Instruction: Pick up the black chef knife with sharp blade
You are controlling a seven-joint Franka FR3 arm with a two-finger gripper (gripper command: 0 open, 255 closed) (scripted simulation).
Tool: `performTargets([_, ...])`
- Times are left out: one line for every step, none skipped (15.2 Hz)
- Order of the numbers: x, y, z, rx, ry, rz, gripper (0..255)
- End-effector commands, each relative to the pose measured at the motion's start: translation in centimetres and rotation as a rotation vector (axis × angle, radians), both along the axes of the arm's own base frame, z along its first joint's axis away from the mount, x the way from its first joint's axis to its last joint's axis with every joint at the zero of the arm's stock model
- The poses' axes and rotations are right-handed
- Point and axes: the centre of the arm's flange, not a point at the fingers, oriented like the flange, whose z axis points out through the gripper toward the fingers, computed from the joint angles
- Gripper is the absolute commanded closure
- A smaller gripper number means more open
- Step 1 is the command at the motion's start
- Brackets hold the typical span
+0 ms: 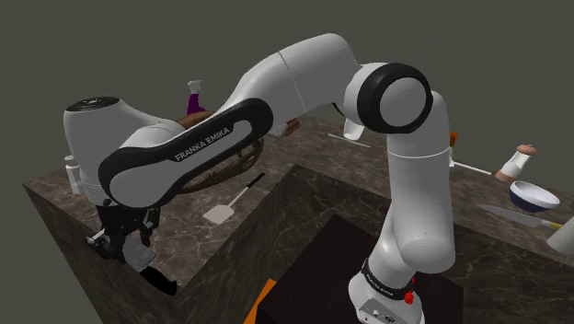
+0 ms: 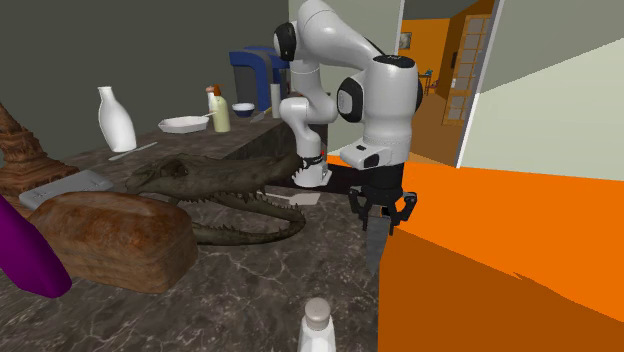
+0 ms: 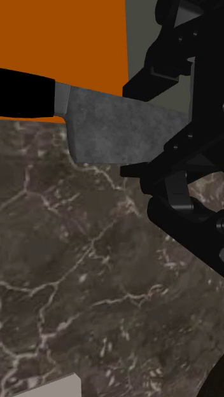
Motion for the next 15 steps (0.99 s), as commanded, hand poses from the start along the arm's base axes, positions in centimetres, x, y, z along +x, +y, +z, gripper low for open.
performTargets([0.0, 0.0, -0.1, -0.001, 0.001, 0.0, 255])
performTargets([0.0, 0.0, -0.1, -0.001, 0.001, 0.0, 255])
performTargets([0.0, 0.0, -0.1, -0.001, 0.001, 0.0, 255])
performTargets([0.0, 0.0, -0.1, -0.001, 0.001, 0.0, 255])
performTargets([0.0, 0.0, 0.4, -0.001, 0.001, 0.0, 255])
performTargets([0.0, 0.0, 1.0, -0.001, 0.001, 0.0, 255])
performTargets([0.0, 0.0, 1.5, -0.001, 0.001, 0.0, 255])
performTargets([0.0, 0.0, 2.0, -0.001, 0.001, 0.0, 255])
performTargets([0.0, 0.0, 2.5, -0.001, 0.001, 0.0, 255])
performTargets([0.0, 0.0, 3.1, -0.001, 0.001, 0.0, 255])
performTargets([0.0, 0.0, 3.6, -0.001, 0.001, 0.0, 255])
performTargets([0.0, 0.0, 4.1, -0.001, 0.001, 0.0, 255])
performTargets([0.0, 0.0, 4.6, -0.001, 0.001, 0.0, 255])
performTargets([0.0, 0.0, 5.2, -0.001, 0.001, 0.0, 255])
performTargets([0.0, 0.0, 5.7, -0.001, 0.001, 0.0, 255])
